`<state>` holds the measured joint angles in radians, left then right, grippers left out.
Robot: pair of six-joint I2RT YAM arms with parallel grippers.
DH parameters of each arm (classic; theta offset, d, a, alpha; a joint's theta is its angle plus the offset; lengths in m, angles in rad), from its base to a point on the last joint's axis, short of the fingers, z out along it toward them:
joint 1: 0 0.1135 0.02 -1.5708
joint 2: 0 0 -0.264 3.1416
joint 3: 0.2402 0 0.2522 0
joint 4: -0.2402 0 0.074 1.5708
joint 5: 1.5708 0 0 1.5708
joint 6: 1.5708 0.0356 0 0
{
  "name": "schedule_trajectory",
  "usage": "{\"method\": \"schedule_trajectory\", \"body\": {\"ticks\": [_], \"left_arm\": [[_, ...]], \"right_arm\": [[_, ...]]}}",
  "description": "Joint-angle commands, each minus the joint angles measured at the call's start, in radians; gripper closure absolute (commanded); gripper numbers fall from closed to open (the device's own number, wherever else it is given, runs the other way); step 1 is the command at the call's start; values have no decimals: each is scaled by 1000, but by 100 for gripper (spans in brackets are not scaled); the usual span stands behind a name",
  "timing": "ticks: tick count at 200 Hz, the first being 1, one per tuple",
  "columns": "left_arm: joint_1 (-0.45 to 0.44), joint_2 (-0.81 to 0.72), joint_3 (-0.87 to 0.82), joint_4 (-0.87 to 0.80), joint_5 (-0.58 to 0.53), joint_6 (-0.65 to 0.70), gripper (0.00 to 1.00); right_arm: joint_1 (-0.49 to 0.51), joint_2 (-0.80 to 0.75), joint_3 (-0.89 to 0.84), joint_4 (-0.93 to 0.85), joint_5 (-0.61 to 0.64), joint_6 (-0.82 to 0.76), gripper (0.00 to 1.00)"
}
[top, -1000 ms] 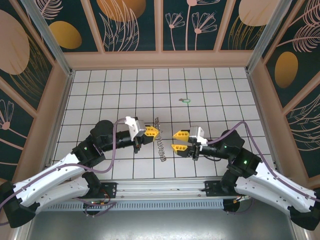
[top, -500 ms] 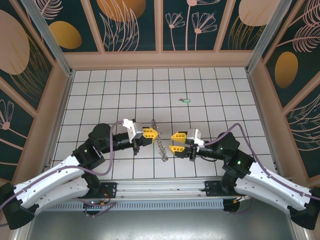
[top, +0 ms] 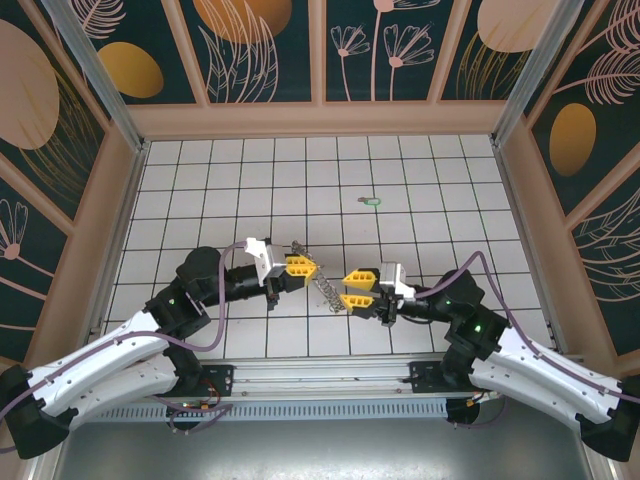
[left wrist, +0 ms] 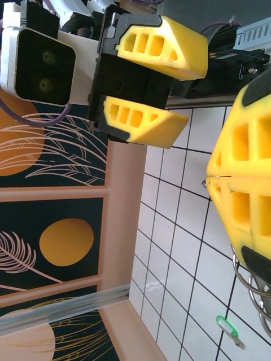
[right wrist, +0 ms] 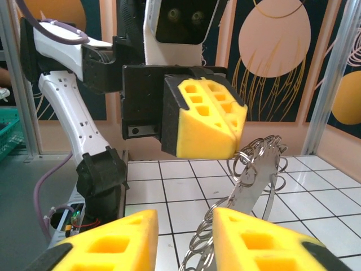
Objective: Put the keys on the keyring
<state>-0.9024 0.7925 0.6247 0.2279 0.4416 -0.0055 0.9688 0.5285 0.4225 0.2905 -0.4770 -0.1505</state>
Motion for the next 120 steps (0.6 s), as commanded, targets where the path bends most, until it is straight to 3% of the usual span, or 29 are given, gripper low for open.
{"method": "schedule_trajectory", "body": {"ticks": [1, 120], "left_arm": [[5, 12, 44, 17, 36, -1, 100], [4, 31, 88, -19, 101, 4, 100]], "right_arm": [[5, -25, -18, 65, -34, 7, 72], [-16, 36, -5, 107, -11, -7, 75]]}}
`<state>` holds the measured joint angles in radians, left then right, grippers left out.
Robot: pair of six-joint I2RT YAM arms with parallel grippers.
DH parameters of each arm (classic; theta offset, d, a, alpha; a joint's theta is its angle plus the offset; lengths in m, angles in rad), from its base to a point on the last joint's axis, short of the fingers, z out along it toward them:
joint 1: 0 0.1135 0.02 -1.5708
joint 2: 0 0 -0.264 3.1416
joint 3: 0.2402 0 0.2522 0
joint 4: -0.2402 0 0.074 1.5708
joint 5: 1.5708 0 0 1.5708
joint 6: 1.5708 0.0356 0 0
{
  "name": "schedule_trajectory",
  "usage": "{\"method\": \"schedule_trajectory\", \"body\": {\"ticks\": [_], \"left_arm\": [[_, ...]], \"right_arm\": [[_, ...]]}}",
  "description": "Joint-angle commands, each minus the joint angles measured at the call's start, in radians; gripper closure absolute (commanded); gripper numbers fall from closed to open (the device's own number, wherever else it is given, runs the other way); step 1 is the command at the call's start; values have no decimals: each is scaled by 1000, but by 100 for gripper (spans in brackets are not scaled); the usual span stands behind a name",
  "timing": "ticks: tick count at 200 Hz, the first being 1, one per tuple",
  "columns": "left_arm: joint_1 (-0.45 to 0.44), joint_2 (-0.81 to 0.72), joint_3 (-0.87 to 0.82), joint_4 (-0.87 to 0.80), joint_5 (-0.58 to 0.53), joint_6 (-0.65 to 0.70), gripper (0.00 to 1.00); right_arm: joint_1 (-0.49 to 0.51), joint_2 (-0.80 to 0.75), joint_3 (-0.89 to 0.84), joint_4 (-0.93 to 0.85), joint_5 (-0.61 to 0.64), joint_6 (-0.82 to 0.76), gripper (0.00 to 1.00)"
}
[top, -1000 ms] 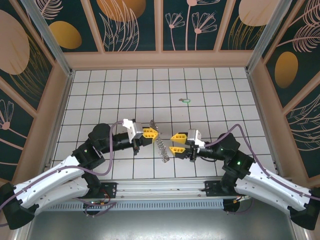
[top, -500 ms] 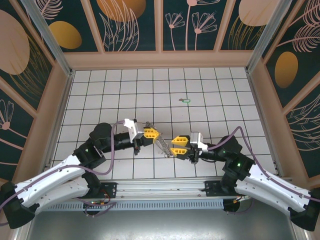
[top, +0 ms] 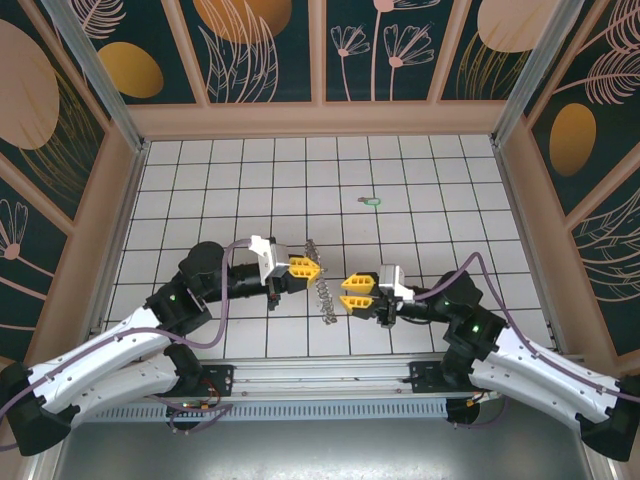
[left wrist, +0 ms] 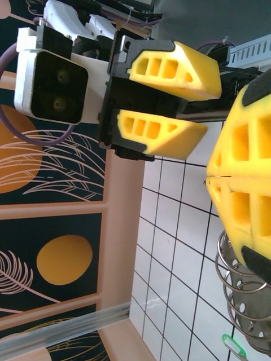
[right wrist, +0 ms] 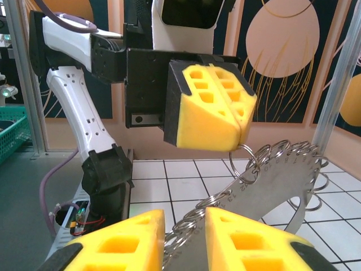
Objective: Put the keys on the keyring
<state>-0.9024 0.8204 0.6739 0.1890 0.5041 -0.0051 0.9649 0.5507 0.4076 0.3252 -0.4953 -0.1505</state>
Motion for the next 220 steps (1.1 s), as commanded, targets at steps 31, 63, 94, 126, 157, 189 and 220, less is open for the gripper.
{"method": "schedule_trajectory", "body": {"ticks": [31, 63, 94, 126, 157, 189, 220], "left_arm": [[4, 13, 43, 15, 51, 2, 100], [4, 20, 46, 16, 61, -1, 100], [4, 28, 49, 13, 71, -2, 100], [4, 33, 52, 10, 79, -1, 100], [4, 40, 57, 1, 85, 1, 100], [4, 45, 62, 0, 90, 2, 100], [4, 48, 62, -3, 91, 4, 100]], "right_arm": [[-28, 50, 19, 113, -3, -9, 76], [-38, 85, 26, 146, -11, -8, 76], [-46, 108, 26, 178, -30, 1, 76], [-60, 120, 25, 205, -37, 13, 76], [-90, 136, 23, 222, -54, 41, 76], [-96, 152, 24, 230, -66, 49, 75], [-100, 163, 27, 231, -79, 52, 70]]}}
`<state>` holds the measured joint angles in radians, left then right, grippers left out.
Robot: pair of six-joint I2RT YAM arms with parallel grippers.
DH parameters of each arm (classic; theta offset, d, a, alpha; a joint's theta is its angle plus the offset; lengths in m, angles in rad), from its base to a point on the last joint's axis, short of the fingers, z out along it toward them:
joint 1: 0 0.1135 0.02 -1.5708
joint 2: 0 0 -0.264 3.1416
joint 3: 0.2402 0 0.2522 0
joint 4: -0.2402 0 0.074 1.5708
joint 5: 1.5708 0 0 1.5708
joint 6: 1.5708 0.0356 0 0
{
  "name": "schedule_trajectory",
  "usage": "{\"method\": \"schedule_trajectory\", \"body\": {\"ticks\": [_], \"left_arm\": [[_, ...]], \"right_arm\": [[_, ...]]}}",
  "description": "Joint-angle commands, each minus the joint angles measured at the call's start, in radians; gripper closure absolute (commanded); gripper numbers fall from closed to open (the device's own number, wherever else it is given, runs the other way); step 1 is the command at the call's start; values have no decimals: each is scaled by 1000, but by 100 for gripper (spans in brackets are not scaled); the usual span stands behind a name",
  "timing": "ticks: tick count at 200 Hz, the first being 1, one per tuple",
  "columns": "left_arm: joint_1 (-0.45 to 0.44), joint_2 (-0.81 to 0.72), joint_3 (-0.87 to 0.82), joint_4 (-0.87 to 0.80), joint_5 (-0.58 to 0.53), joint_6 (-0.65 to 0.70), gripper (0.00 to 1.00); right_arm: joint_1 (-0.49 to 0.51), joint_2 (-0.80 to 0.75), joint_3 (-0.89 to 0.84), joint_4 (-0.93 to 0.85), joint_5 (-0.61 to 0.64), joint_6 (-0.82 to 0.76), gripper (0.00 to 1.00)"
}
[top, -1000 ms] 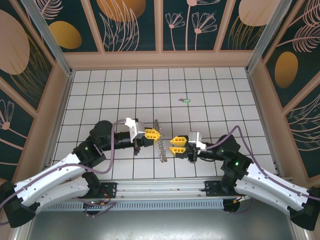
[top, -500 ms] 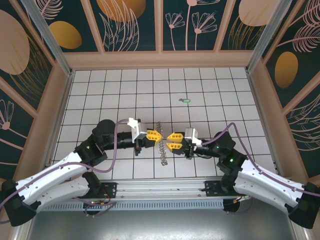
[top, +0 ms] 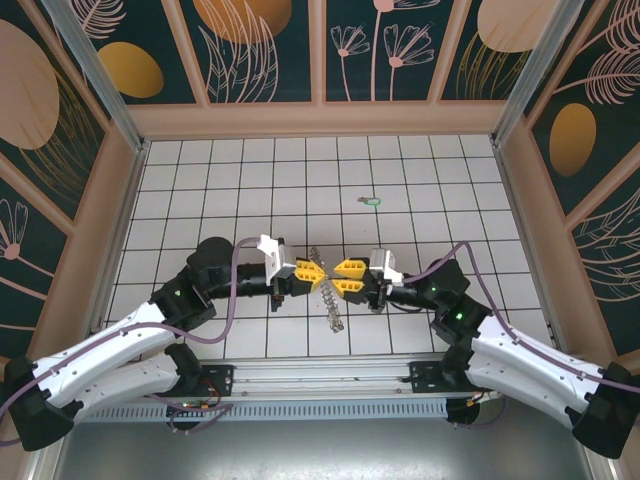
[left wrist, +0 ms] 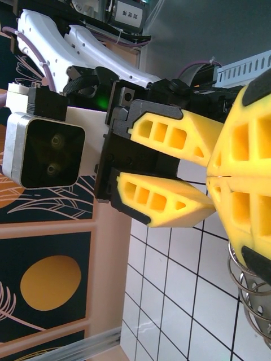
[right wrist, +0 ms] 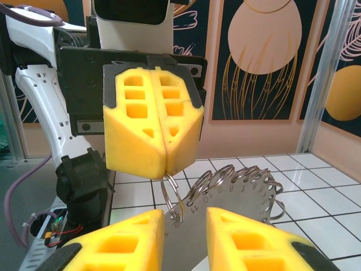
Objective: Put the keys on the keyring
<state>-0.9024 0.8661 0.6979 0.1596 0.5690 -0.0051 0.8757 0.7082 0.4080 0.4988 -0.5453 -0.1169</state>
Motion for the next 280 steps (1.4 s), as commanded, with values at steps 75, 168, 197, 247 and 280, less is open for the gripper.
{"method": "schedule_trajectory", "body": {"ticks": [75, 168, 197, 247, 280], "left_arm": [[5, 18, 45, 27, 36, 4, 100], [5, 63, 137, -233, -93, 85, 87], [4, 69, 169, -341, -160, 129, 77], [2, 94, 202, -382, -175, 160, 74], [2, 109, 217, -384, -174, 172, 73]], "right_arm": [[-12, 45, 44, 73, -57, 19, 73], [-15, 38, 133, -157, 34, -73, 100], [-13, 51, 200, -291, 68, -114, 100], [-7, 85, 255, -392, 62, -140, 100], [5, 93, 256, -398, 70, -141, 100]]}}
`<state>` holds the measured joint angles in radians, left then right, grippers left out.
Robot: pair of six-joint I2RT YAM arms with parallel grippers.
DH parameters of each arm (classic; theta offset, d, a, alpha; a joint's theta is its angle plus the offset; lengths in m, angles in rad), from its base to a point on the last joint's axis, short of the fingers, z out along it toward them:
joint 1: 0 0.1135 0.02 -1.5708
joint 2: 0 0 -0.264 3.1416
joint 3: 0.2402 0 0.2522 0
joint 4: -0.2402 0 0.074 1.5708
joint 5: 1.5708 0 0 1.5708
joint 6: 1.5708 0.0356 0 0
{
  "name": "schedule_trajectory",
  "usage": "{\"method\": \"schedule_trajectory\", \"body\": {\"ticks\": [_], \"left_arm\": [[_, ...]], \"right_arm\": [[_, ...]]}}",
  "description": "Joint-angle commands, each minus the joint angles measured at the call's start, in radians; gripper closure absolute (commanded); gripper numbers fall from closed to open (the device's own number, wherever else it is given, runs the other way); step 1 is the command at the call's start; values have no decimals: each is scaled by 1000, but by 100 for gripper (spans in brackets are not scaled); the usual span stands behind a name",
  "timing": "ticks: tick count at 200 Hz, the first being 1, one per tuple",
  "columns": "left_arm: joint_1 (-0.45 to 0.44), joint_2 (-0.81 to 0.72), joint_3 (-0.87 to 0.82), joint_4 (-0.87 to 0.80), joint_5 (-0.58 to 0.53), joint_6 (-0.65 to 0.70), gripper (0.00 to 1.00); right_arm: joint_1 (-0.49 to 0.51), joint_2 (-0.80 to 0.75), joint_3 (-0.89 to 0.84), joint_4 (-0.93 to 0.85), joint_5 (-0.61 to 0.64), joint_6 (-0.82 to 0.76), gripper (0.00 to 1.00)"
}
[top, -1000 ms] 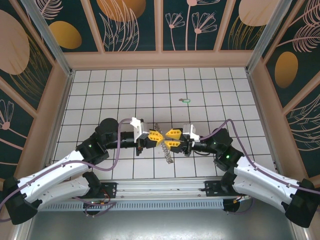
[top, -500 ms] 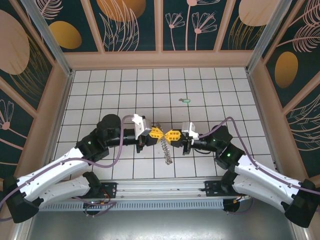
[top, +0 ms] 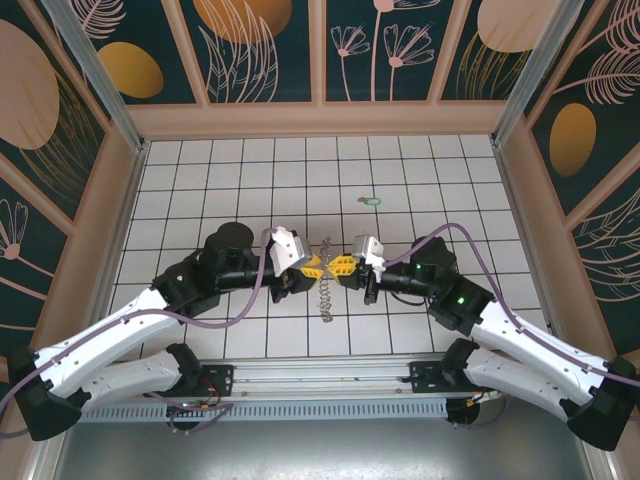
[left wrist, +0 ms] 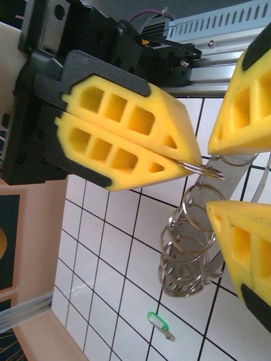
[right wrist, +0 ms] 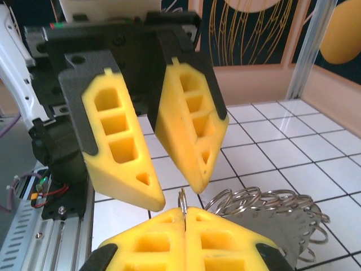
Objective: Put the keys on the keyring
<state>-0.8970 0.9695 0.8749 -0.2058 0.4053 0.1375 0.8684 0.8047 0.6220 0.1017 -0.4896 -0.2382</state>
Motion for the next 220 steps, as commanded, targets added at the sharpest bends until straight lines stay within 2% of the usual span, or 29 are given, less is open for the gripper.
{"method": "schedule_trajectory", "body": {"ticks": [1, 120, 180, 220], "left_arm": [[-3, 6, 41, -18, -10, 29, 73], [-3, 59, 49, -58, -11, 57, 76], [-2, 78, 58, -58, 7, 65, 84], [-2, 92, 63, -61, 28, 70, 99]], "right_arm": [[13, -4, 42, 0, 14, -19, 100], [18, -16, 50, 6, -10, -21, 100], [19, -10, 53, 5, -17, -26, 100], [19, -13, 67, -12, -30, -29, 100]]}}
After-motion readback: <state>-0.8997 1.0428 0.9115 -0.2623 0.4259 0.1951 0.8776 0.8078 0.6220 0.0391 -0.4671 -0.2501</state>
